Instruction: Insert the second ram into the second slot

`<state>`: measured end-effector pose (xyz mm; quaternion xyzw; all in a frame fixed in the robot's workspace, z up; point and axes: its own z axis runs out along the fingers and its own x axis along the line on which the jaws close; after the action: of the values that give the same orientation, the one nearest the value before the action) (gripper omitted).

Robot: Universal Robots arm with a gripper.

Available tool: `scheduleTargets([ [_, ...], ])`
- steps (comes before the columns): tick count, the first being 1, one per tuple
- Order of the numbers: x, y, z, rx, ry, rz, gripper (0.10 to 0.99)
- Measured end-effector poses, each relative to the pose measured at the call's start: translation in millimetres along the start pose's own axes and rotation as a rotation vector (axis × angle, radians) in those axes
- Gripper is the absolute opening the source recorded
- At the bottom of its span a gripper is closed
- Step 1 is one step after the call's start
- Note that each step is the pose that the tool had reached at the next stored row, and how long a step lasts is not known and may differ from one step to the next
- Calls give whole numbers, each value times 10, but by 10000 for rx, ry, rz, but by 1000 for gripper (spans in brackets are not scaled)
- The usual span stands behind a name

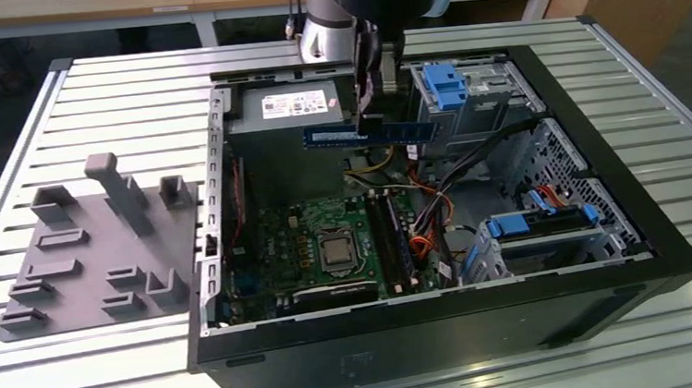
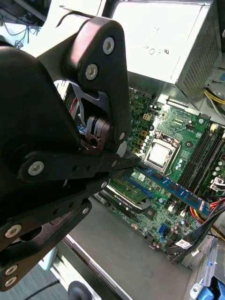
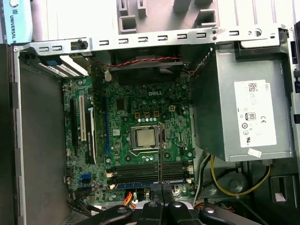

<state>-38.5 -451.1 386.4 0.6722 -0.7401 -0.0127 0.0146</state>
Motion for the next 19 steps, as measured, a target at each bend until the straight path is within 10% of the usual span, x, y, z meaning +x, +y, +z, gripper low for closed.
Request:
scheduleTargets([
  [19, -1, -10, 2, -4, -36, 921, 114],
])
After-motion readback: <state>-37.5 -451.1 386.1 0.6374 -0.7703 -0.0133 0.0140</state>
